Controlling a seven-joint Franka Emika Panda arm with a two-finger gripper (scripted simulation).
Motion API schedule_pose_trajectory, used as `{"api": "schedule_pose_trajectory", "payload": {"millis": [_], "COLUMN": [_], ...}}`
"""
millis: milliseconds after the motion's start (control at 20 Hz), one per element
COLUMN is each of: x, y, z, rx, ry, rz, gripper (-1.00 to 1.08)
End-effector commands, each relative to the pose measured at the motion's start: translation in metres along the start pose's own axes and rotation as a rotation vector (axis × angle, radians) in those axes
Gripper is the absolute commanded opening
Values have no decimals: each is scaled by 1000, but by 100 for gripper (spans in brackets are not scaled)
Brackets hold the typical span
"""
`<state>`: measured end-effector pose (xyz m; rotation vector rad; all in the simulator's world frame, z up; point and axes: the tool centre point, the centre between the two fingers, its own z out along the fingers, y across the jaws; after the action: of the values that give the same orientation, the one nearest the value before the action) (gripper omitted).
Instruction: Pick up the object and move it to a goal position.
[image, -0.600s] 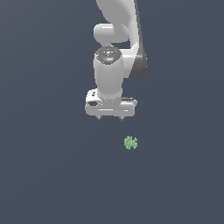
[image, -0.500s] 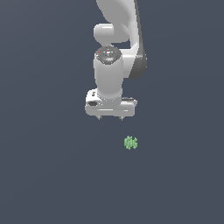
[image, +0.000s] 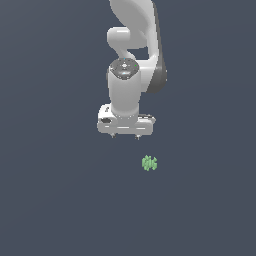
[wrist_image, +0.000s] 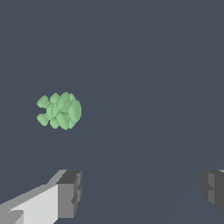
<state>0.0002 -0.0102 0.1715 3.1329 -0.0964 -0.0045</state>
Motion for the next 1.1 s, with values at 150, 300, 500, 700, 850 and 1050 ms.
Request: {"api": "schedule_pose_trajectory", "payload": {"millis": [150, 300, 500, 700, 850, 1050], "x": [1, 5, 14, 26, 35, 43], "y": [-2, -8, -23, -46, -67, -90], "z": [1, 6, 16, 32, 47, 64], "rx": [-1, -1, -1, -1, 1, 4], "ry": [0, 0, 1, 2, 2, 3], "rz": [0, 1, 1, 3, 4, 7], "gripper": [100, 100, 100, 100, 100, 100]}}
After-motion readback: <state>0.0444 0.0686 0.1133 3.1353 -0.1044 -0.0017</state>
